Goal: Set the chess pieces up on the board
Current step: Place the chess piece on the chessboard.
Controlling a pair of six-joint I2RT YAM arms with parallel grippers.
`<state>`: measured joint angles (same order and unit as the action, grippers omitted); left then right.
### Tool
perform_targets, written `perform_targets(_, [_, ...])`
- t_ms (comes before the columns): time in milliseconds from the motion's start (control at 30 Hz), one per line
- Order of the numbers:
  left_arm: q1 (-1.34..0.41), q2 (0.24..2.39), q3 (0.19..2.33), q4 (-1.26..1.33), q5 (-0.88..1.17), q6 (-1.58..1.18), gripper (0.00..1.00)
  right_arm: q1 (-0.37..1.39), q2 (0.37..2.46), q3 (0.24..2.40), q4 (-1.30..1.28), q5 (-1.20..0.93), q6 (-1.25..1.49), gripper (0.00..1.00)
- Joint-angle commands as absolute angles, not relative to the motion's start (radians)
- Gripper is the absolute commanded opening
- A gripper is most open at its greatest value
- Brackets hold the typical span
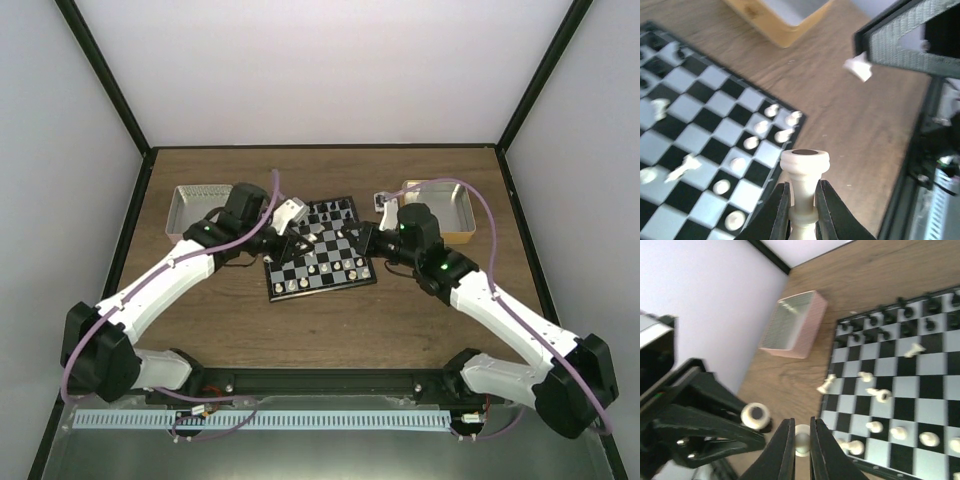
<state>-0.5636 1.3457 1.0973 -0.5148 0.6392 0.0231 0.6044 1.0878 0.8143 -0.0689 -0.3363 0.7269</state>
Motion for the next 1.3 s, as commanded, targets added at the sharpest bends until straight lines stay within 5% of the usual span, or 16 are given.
perform_targets(0, [-0.56, 1.281, 1.067, -0.46, 0.319, -0.098, 0.04, 0.619, 1.126, 0.827, -0.163, -0.108, 0.635, 0.01])
perform_targets(200, [-0.552, 1.174, 1.043, -0.444, -0.147, -0.19, 0.04, 0.716, 1.225, 0.847, -0.221, 0.066, 0.614, 0.01])
perform_targets(367, [-0.542, 1.069, 0.977, -0.361, -0.334, -0.233, 0.04, 0.826, 1.367, 0.907, -0.205, 0.135, 0.607, 0.01])
perform_targets(800, [-0.538, 0.859, 0.848, -0.251, -0.41, -0.232, 0.04, 0.973, 1.746, 1.214, -0.299, 0.244, 0.529, 0.02])
perform_targets(1267, [-0.536, 0.83, 0.846, -0.239, -0.4, -0.218, 0.04, 0.979, 1.91, 1.327, -0.37, 0.206, 0.514, 0.02])
